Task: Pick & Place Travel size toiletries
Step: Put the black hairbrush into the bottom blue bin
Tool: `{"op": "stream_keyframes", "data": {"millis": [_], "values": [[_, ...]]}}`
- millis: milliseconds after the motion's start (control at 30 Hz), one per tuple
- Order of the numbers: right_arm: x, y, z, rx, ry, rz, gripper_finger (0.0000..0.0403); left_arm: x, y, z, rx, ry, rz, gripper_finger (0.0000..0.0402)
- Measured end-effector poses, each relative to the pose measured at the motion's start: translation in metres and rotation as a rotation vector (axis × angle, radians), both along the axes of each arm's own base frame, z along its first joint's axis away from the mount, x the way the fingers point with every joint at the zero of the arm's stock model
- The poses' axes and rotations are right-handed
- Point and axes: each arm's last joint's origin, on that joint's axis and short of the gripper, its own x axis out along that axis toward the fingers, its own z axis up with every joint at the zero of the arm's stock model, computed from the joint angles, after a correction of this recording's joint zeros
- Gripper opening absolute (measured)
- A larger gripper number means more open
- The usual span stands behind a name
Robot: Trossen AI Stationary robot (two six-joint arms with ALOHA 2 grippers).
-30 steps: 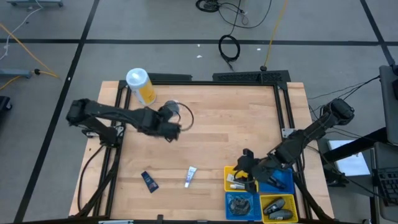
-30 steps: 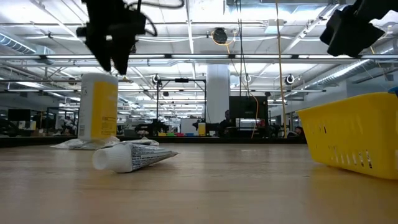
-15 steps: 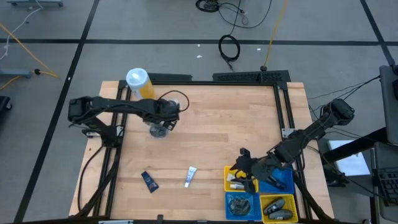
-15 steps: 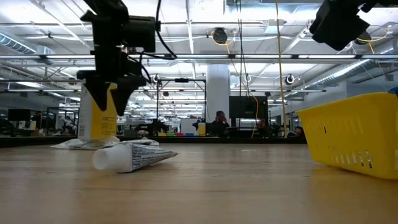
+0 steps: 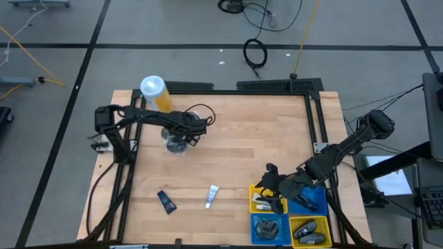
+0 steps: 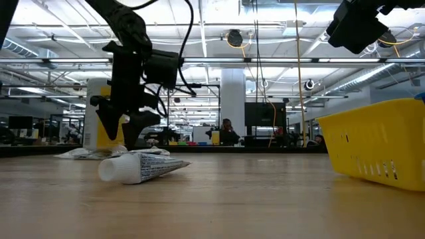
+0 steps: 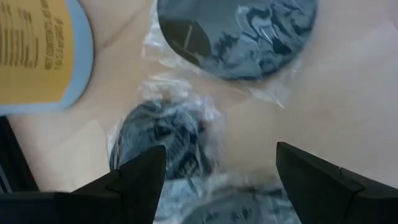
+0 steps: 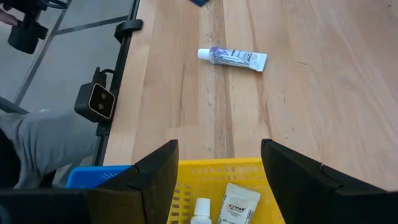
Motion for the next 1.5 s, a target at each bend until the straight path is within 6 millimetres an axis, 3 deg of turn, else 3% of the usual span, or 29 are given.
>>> {"op": "stream_keyframes", "data": {"millis": [100, 200, 667, 1100, 1500], "values": [[0.0, 0.0, 0.0, -0.005, -0.001, 0.004, 0.0221, 0.0, 0.003, -0.005, -0.007, 0.021, 0.006, 0.0286], [0.0, 0.0, 0.0, -0.016, -0.004, 0.013, 0.0221, -0.001, 0.006, -0.006, -0.022, 0.026, 0.004, 0.0252], [0.0, 0.0, 0.0, -0.017, -0.004, 0.014, 0.0221, 0.003, 0.011, -0.006, -0.006, 0.002, -0.053, 0.0012], [0.0, 0.0, 0.0, -0.015, -0.004, 0.014, 0.0221, 0.005, 0.002, 0.001, -0.014, -0.039, -0.079, 0.0], [0.0, 0.0, 0.0, -0.019, -0.001, 0.015, 0.0221, -0.01, -0.032, 0.065, 0.103, -0.208, -0.147, 0.0]]}}
